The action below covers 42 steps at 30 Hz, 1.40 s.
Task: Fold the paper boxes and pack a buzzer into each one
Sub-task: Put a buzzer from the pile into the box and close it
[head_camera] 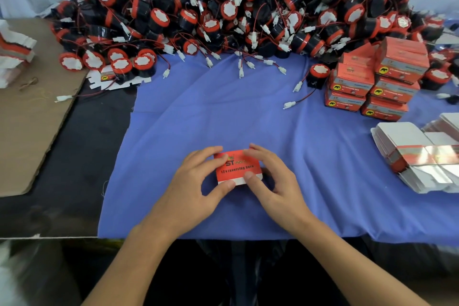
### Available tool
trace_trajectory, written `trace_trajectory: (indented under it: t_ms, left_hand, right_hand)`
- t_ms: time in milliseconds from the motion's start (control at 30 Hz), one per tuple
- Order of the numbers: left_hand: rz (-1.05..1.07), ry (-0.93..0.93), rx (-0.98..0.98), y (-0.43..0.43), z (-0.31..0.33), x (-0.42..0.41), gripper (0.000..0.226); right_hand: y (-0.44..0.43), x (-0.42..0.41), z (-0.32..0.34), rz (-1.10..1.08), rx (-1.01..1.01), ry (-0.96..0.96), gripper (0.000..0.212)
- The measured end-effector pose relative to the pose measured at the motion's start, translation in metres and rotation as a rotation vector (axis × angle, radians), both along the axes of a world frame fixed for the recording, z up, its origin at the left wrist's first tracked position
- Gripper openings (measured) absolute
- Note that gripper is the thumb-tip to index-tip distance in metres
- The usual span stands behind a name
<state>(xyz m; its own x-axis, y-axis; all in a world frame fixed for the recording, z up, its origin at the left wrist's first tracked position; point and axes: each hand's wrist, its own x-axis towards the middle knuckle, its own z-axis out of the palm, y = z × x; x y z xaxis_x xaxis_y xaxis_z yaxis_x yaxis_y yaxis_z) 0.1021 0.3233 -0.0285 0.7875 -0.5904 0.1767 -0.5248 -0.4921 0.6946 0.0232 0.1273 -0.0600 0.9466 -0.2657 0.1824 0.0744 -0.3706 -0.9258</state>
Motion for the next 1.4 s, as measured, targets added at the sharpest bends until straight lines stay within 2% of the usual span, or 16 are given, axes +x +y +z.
trace_trajectory:
  t_ms: [67,133,267,400,633,733,867,1000,1233,1333,1400]
  left_hand:
    - [0.001,-0.114,-0.005,-0.002,0.002,0.001,0.03]
    - [-0.006,-0.151,-0.017,0.0,0.003,0.004,0.021]
    - [-0.071,-0.073,0.035,0.005,0.004,0.005,0.05]
    - [-0.06,-0.081,0.025,0.003,0.004,0.007,0.042]
    - [-0.042,-0.061,-0.047,-0.004,0.012,0.007,0.034]
    - [-0.027,-0.06,-0.001,-0.006,0.01,0.007,0.03]
    - [-0.029,-0.076,-0.01,-0.006,0.009,0.006,0.03]
    - [-0.035,-0.081,-0.029,-0.006,0.01,0.008,0.031]
    - [0.046,-0.128,-0.103,-0.01,0.005,0.006,0.019]
    - [0.078,-0.196,-0.104,-0.01,-0.004,0.001,0.024]
    - [0.062,-0.244,-0.09,-0.008,-0.009,-0.004,0.03]
  right_hand:
    - [0.0,0.001,0.0,-0.019,0.022,-0.027,0.038]
    - [0.001,0.001,-0.002,-0.01,-0.016,-0.045,0.034]
    - [0.001,0.003,-0.004,-0.026,-0.048,-0.028,0.032]
    - [0.002,0.004,0.0,-0.037,-0.072,-0.031,0.035]
    - [0.001,0.001,0.004,-0.023,0.003,-0.071,0.035]
    - [-0.003,0.002,0.001,-0.011,0.036,-0.081,0.027]
    - [-0.008,0.004,0.005,0.016,-0.101,-0.074,0.027]
    - [-0.02,0.005,0.016,0.122,-0.236,-0.023,0.039]
    - [-0.015,0.012,0.025,0.024,-0.3,-0.073,0.027]
    - [-0.017,0.009,0.021,0.088,-0.465,-0.066,0.034]
    - [-0.018,0.004,0.019,0.142,-0.499,-0.062,0.038]
